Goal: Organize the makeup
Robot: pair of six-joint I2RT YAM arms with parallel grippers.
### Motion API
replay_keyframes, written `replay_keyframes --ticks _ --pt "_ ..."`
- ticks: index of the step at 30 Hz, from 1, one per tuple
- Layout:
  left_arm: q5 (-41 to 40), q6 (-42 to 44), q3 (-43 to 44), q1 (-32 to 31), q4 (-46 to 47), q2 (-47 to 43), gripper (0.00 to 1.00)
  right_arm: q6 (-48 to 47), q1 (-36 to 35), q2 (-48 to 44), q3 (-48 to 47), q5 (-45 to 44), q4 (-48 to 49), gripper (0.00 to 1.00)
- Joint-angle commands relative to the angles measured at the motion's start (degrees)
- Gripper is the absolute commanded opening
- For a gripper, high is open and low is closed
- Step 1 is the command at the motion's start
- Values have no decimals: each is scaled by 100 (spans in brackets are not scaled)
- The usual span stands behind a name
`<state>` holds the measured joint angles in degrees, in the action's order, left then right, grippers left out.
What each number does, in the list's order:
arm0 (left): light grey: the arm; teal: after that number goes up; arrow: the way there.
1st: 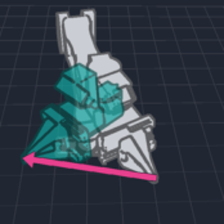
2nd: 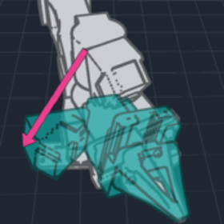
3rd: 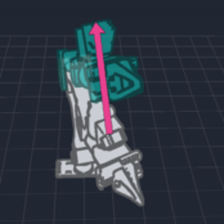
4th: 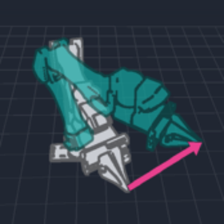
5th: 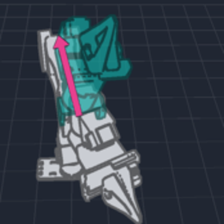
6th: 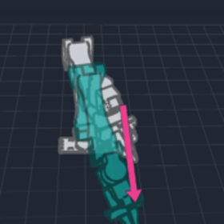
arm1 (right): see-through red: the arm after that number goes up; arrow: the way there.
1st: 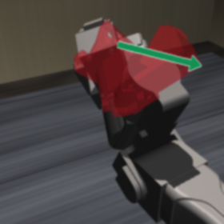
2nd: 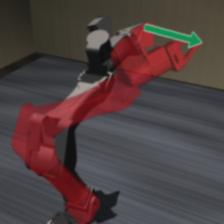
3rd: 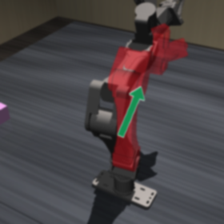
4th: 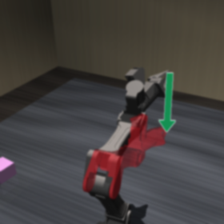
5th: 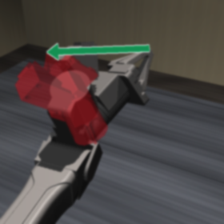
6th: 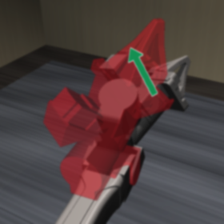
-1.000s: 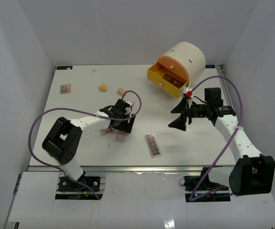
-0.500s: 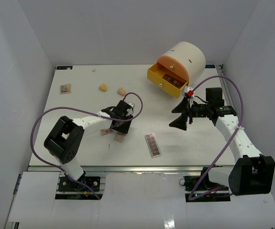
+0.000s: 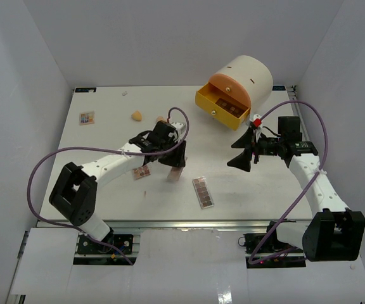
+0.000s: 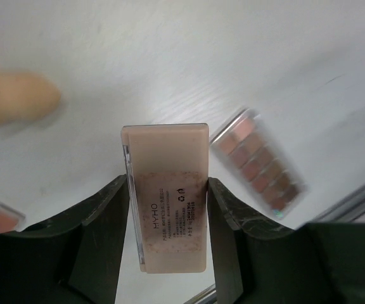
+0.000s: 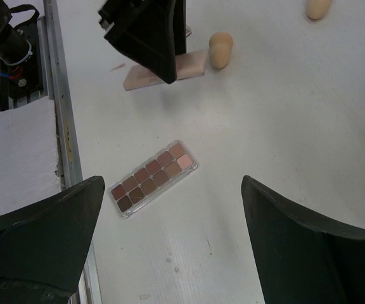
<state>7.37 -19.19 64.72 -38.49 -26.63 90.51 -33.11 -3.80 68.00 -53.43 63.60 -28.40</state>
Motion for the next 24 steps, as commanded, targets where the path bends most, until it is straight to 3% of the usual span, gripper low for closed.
replay_keyframes --ticks 1,7,13,24 --pt "887 -858 1292 136 962 -142 20 96 235 -229 -1 173 143 95" --pt "1273 -2343 2353 508 2727 786 19 214 453 -288 43 285 243 95" --pt "788 -4091 3198 570 4274 1855 18 251 587 -304 60 300 273 95" --pt "2 -5331 4847 589 4550 3715 19 279 683 -315 78 350 305 95"
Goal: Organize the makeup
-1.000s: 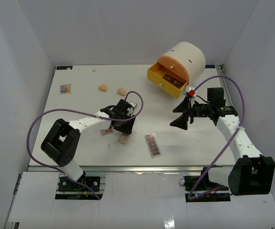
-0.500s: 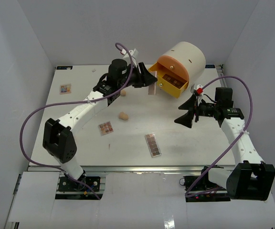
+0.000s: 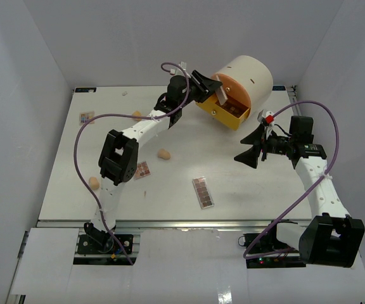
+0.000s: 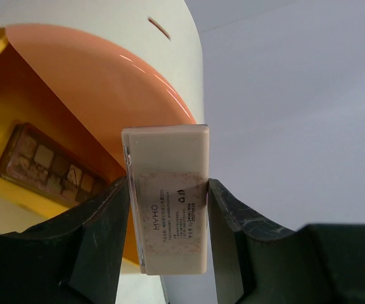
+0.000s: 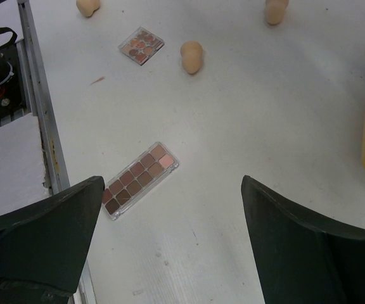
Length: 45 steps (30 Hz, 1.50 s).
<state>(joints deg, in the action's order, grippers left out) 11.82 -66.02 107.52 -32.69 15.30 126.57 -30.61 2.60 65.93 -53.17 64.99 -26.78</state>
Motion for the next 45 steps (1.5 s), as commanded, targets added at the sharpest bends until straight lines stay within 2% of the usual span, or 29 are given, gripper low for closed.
replay_keyframes --ticks 1,7,11,14,18,27,32,35,38,39,41,42,43,45 --pt "-534 -635 666 8 296 182 19 29 47 -93 52 215 138 95" --pt "-840 -544 948 8 0 424 26 20 56 -81 44 251 138 95" --pt "-813 -561 956 8 -194 483 57 20 56 -98 52 269 138 95" --pt "-750 -552 969 8 -239 487 72 11 70 -107 52 291 138 95" --pt "-652 -463 1032 8 -284 474 98 11 84 -107 61 286 137 95" --pt "-531 -76 1119 8 -441 212 98 3 126 -115 70 287 138 95" --pt "-449 1127 1428 30 -922 -210 98 -37 138 -118 100 277 131 96" --pt "-217 2235 1222 68 -1320 -766 98 -25 135 -57 113 244 137 96" --pt "-28 3079 100 128 -1525 -1786 98 109 128 104 92 196 110 95" --pt "14 3328 -583 160 -1588 -2176 98 130 112 178 66 190 52 95" --pt "110 3895 -1618 288 -1762 -3352 98 -53 -64 340 -96 16 -291 98" --pt "136 4107 -2340 366 -1811 -3957 98 -118 -337 372 -173 -362 -389 97" --pt "156 4331 -2890 441 -1871 -4426 98 -193 -669 402 -228 -1006 -489 92" --pt "63 4838 -3979 582 -1999 -5339 98 -175 -1480 428 -246 -2360 -438 90"
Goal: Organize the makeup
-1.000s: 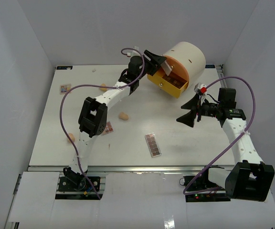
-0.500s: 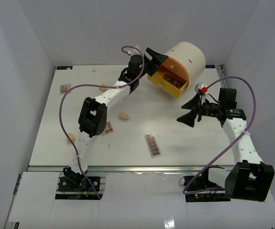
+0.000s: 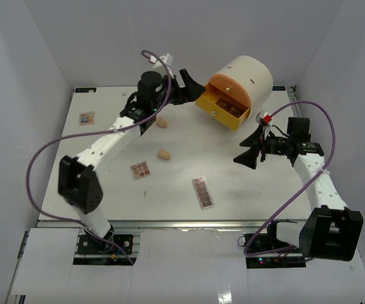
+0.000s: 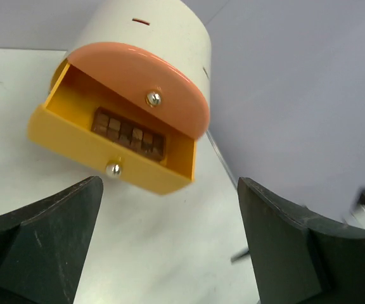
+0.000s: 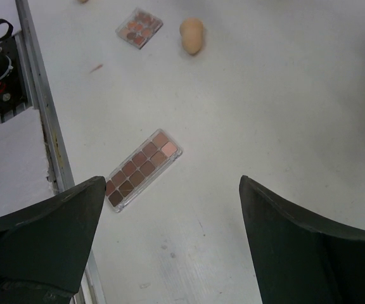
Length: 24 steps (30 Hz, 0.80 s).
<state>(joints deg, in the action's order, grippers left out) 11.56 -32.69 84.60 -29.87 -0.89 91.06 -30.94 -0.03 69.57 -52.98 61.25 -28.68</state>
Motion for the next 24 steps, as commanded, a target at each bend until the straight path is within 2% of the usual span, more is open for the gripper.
replay_keyframes --ticks 1,2,5,6,7,9,12,15,24 --pt "-37 1659 -2294 342 -474 -2339 98 -68 -1768 113 -290 -2643 -260 90" --pt "-167 1804 -2904 382 -569 -2896 98 10 -2330 165 -315 -3298 -276 90" --pt "-507 2134 -3894 431 -796 -3950 98 428 -3465 653 -484 -4112 -309 90" --pt "-706 2228 -4144 437 -852 -4261 98 710 -3628 813 -545 -4279 -199 90" --pt "-828 2281 -4336 444 -893 -4514 98 1376 -3745 935 -570 -4462 -75 90" --pt "-1039 2260 -4864 447 -896 -5186 98 2125 -4133 1186 -598 -5197 76 90" --pt "-1294 2240 -4945 447 -895 -5569 98 2756 -4433 1425 -678 -5762 22 90" --pt "-1590 2286 -4987 447 -848 -5740 98 3458 -4631 1768 -631 -5810 -53 90" --pt "-1604 2276 -4894 447 -964 -5615 98 4113 -4682 2452 -657 -5707 70 90"
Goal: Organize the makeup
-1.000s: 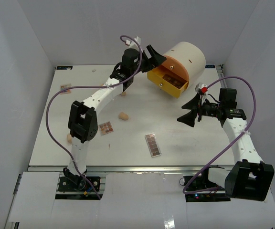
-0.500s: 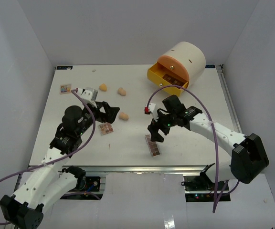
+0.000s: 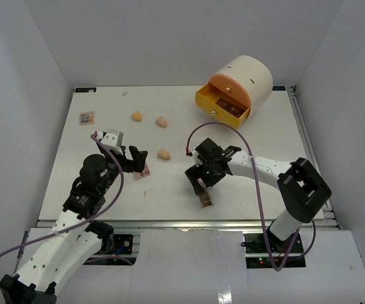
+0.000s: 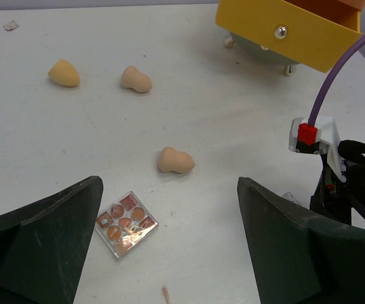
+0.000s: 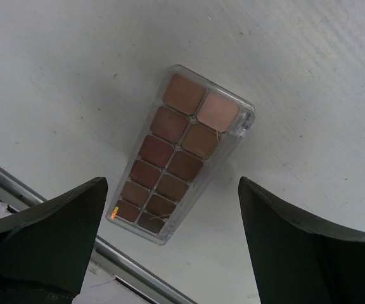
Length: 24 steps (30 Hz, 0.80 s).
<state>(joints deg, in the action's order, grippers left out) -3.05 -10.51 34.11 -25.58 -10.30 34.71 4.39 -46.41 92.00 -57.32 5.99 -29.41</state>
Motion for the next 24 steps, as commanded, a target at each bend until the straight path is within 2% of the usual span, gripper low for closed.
replay_keyframes --ticks 1,9,14,24 --pt "-159 62 158 18 -24 8 98 628 -40 278 -211 -228 173 90" --pt "-162 77 157 18 -16 -44 98 844 -61 805 -372 -349 276 90" --pt "-178 102 152 23 -7 -71 98 839 -122 1094 -453 -682 218 98" --pt "-205 119 140 27 3 -156 98 730 -681 1487 -546 -1430 -30 68"
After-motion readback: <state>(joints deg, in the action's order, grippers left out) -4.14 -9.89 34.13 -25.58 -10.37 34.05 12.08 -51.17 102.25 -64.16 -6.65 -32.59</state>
